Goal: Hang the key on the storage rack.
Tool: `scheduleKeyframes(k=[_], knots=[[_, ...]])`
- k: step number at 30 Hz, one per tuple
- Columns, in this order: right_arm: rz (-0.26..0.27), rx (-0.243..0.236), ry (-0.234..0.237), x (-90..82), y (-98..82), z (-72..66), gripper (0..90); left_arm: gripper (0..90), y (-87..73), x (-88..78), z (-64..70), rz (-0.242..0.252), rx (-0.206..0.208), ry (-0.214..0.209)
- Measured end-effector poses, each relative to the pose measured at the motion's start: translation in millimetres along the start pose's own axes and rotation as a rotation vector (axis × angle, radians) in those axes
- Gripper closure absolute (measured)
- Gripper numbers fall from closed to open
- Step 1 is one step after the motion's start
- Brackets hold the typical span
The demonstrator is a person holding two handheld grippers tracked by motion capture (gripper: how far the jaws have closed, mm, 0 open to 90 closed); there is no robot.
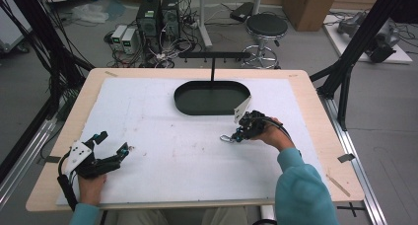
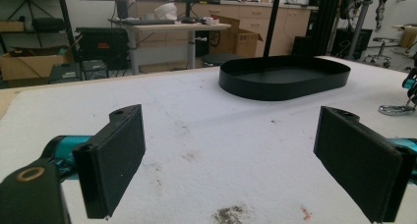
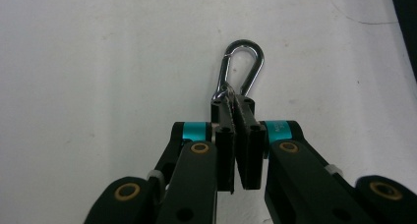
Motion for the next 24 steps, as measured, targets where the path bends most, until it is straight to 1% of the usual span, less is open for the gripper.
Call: scheduleKeyframes(k=[1,2,3,5,10,12,15,16,18,20,21,22,23,24], knots=[[0.000,-0.003,-0.006,-0.5,-0.2,0.8,88.4,12.5,0.0,0.0,0.1,-0.001,0.001,-0.001],[-0.001,0.011,0.007,-1.4,-0.2,-0.7,88.6,12.5,0.0,0.0,0.0,-0.001,0.000,0.000],[0.010,0.002,0.003,-1.4,0.3,0.4,88.7,12.5,0.0,0.0,-0.2,-0.001,-0.002,0.001],[0.023,0.008,0.002,-2.6,1.2,0.5,88.9,12.5,0.0,0.1,-0.2,-0.001,-0.003,0.001],[0.067,0.050,-0.008,-10.7,2.9,1.3,89.1,12.5,0.0,0.0,-0.2,-0.002,-0.002,0.001],[0.096,0.068,-0.017,-14.9,4.3,1.8,89.3,12.5,0.0,0.1,-0.2,-0.001,-0.003,0.001],[0.171,0.104,-0.051,-27.8,6.9,4.5,89.4,12.5,0.0,0.0,-0.2,-0.002,-0.001,0.001],[0.171,0.104,-0.051,-27.8,6.9,4.5,89.4,12.5,0.0,0.0,-0.2,-0.002,-0.003,0.001],[0.215,0.123,-0.062,-34.0,8.1,5.6,89.4,12.6,0.0,0.1,-0.2,-0.001,-0.002,0.001],[0.241,0.135,-0.080,-39.7,8.0,7.0,89.4,12.5,0.0,0.1,0.0,-0.002,-0.001,0.000],[0.272,0.154,-0.102,-46.2,7.5,8.8,89.4,12.5,0.0,0.0,-0.1,-0.002,-0.001,0.001],[0.272,0.154,-0.102,-46.2,7.5,8.8,89.4,12.5,0.0,0.1,-0.2,-0.002,-0.003,0.001],[0.295,0.172,-0.122,-54.1,6.2,10.7,89.4,12.5,0.0,0.1,-0.2,-0.002,-0.004,0.000],[0.295,0.172,-0.122,-54.1,6.2,10.7,89.4,12.5,0.0,0.1,-0.2,-0.001,-0.004,0.000]])
Point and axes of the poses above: each handheld gripper's, and its own axes: x roughly forward along the jaws, y roughly out of its top, z roughly to its right, the point moved 7 cm from there along x, roughly forward along the jaws, and after that the axes turned 13 degrees about -x, right-handed, at the moved point
